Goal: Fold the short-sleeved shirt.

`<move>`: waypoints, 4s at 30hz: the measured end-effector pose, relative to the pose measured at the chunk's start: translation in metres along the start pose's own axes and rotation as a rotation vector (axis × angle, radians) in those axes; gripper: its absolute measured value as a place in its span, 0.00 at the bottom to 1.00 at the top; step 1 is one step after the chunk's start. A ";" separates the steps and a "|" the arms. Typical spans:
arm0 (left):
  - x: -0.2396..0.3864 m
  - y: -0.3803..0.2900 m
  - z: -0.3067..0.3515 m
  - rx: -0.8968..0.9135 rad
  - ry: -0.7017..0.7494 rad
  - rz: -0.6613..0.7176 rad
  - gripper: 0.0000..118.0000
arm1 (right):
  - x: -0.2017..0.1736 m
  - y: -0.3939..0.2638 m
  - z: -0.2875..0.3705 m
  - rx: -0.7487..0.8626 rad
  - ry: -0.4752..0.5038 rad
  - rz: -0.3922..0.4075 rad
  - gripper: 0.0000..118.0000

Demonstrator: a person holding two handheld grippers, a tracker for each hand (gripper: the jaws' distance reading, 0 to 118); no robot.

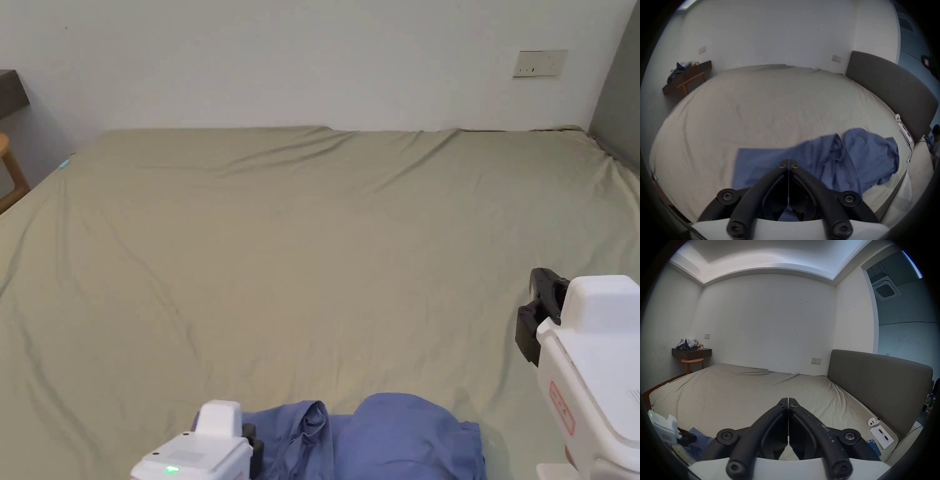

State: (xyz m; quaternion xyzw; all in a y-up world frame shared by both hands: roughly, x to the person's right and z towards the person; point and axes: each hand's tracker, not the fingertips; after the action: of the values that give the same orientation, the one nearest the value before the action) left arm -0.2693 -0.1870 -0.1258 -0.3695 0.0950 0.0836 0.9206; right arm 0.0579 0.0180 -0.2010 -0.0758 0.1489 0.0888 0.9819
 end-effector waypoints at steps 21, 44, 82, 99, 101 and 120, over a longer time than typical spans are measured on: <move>0.009 0.035 0.036 -0.047 -0.289 0.176 0.00 | 0.009 0.004 0.007 -0.004 -0.024 -0.001 0.02; -0.173 -0.021 -0.037 -0.205 -0.425 0.592 0.61 | -0.007 0.005 -0.004 -0.031 0.006 0.019 0.02; 0.004 0.086 0.046 -0.157 -0.209 0.065 0.10 | -0.001 0.011 0.001 0.019 0.072 -0.026 0.02; 0.121 0.067 0.000 -0.177 -0.393 0.052 0.95 | 0.028 0.009 0.017 0.028 0.026 -0.025 0.02; 0.113 0.081 0.017 -0.089 -0.380 0.044 0.95 | 0.029 0.011 0.017 0.034 0.022 -0.033 0.02; 0.092 0.044 0.031 0.177 -0.130 -0.069 0.00 | 0.024 0.017 0.029 0.057 0.025 -0.052 0.02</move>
State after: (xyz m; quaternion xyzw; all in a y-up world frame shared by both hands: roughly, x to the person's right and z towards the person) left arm -0.1866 -0.1262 -0.1548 -0.2834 0.0290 0.0668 0.9562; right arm 0.0854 0.0435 -0.1829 -0.0526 0.1616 0.0581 0.9837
